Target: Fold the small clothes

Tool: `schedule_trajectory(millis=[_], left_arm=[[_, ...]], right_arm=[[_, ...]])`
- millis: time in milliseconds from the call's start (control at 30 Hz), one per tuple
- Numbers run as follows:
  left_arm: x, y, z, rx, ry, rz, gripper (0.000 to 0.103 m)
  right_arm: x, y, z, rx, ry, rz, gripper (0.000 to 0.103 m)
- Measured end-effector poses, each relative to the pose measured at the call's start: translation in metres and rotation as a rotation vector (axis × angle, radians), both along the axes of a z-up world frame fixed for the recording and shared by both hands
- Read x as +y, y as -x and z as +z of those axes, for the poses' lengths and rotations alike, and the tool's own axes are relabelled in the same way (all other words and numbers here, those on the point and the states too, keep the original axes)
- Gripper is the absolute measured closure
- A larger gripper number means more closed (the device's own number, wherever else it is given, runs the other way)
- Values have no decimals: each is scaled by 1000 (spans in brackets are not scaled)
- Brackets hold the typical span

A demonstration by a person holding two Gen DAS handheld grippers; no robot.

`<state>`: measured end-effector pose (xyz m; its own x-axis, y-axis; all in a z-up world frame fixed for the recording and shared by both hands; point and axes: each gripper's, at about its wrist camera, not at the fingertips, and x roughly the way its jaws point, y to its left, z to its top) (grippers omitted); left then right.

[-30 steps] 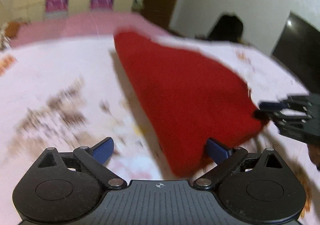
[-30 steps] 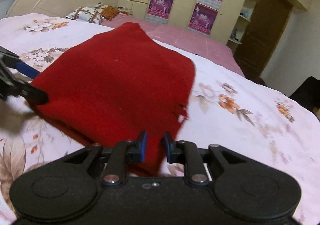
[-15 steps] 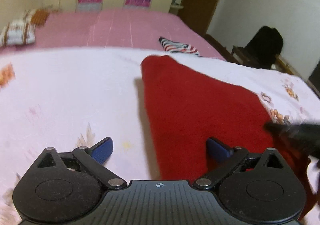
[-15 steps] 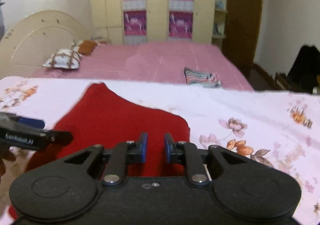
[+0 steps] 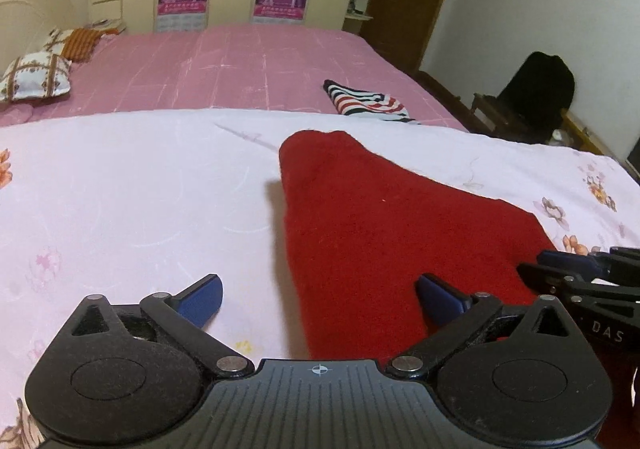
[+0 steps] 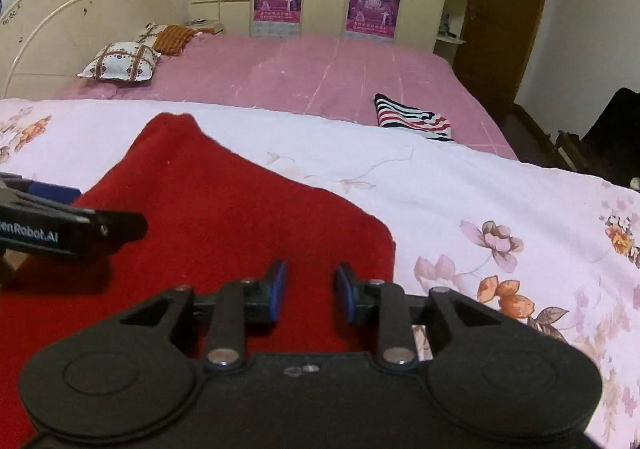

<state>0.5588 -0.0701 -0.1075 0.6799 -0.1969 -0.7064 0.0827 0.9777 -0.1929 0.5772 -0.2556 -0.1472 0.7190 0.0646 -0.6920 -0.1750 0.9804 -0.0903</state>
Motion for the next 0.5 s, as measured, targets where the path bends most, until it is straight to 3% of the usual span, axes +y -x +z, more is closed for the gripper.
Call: schedule_trajectory(millis=[200,500], left_arm=[[0,1,13,1,-9,9,0],[-5,38,26,-15,61,-9,0]], right_arm=[[-5,6,12,-25,-24,-27,68],[-2,28,25,-64,-31,-6,68]])
